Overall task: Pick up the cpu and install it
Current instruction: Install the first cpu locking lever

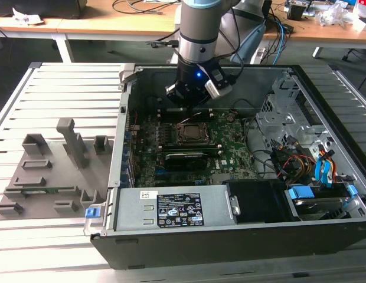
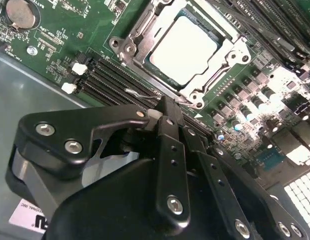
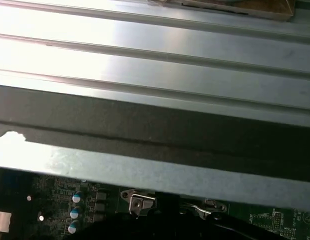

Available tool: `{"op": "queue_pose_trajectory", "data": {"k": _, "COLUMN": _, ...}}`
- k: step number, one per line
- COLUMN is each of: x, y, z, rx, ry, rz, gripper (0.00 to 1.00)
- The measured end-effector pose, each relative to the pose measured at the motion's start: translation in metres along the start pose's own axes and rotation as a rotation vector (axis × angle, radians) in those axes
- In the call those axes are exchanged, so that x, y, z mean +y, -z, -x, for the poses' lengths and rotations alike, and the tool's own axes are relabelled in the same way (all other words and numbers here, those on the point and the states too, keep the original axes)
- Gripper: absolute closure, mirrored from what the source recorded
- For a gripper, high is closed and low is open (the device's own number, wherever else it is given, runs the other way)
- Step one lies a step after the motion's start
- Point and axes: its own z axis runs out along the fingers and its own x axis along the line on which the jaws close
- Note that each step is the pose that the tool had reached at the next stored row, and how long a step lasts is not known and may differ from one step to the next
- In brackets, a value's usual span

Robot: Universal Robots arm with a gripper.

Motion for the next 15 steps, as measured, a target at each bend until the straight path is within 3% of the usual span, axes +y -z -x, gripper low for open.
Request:
{"op": "queue_pose_trajectory", "data": {"k": 2, "x": 0.0032, "y": -0.0028, "z": 0.0005, "rx": 0.0002, "ry": 0.009, "rz": 0.0000, "gripper": 0.89}}
{"op": "queue_pose_trajectory", "data": {"k": 7, "x": 0.0030, "y": -0.0061, "z": 0.0013, "rx": 0.0003, "ry": 0.009, "rz": -0.0005, "gripper": 0.89}}
{"op": "queue_pose_trajectory", "data": {"k": 12, "x": 0.0020, "y": -0.0093, "z": 0.0072, "rx": 0.0005, "ry": 0.009, "rz": -0.0015, "gripper": 0.89}}
{"op": "queue_pose_trajectory", "data": {"k": 15, "x": 0.0009, "y": -0.0132, "z": 0.0147, "rx": 0.0007, "ry": 0.009, "rz": -0.0028, "gripper": 0.89}}
